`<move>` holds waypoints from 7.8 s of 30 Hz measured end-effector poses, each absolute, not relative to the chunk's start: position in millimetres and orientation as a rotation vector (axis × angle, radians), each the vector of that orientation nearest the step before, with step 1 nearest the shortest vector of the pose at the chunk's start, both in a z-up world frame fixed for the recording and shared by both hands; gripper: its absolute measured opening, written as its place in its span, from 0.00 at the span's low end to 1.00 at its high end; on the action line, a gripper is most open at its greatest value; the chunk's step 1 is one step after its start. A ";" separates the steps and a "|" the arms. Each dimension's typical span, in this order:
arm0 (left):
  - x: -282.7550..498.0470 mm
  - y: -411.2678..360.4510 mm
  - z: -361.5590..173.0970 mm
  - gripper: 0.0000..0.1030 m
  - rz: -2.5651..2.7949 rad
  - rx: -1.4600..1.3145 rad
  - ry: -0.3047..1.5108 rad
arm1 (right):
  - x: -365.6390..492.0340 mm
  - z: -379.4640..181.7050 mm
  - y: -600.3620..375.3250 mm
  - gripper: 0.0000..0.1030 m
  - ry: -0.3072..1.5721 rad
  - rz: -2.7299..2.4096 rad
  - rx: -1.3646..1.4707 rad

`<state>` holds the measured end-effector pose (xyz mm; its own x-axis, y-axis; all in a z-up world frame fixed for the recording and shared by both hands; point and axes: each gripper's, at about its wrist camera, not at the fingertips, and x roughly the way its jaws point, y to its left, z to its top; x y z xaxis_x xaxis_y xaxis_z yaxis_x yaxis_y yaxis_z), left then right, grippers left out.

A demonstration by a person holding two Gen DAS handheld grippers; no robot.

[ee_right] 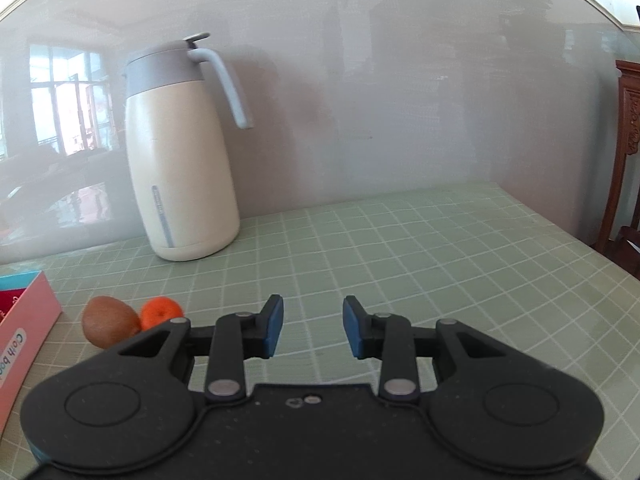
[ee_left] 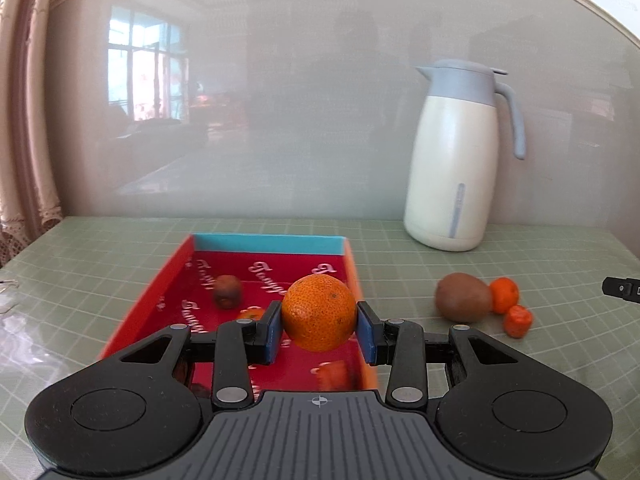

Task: Organize fruits
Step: 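Carry the small orange with the left gripper into the red box and release, then reach the open right gripper toward the red-orange chunk beside the kiwi, then close the right gripper on the red-orange chunk and lift it, then carry the red-orange chunk with the right gripper into the box and release, then withdraw the left gripper from the box toward the remaining mandarin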

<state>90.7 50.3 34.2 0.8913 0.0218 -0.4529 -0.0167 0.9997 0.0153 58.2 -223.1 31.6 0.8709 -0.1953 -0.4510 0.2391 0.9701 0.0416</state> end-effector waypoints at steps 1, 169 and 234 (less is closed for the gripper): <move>90.8 53.6 33.6 0.38 0.027 0.009 0.472 | 58.7 31.5 -220.7 0.31 0.460 -0.222 0.097; 49.3 224.1 13.1 1.00 0.384 -0.097 0.463 | 81.5 20.4 18.1 0.28 0.453 0.229 -0.069; 78.3 99.3 35.9 1.00 0.174 -0.028 0.419 | 60.8 39.8 -194.9 0.81 0.397 -0.162 0.147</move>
<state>78.3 99.3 35.9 0.8990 0.1626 -0.4067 -0.1741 0.9847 0.0090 60.8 -194.9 39.8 0.9094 -0.1281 -0.3956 0.1855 0.9764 0.1104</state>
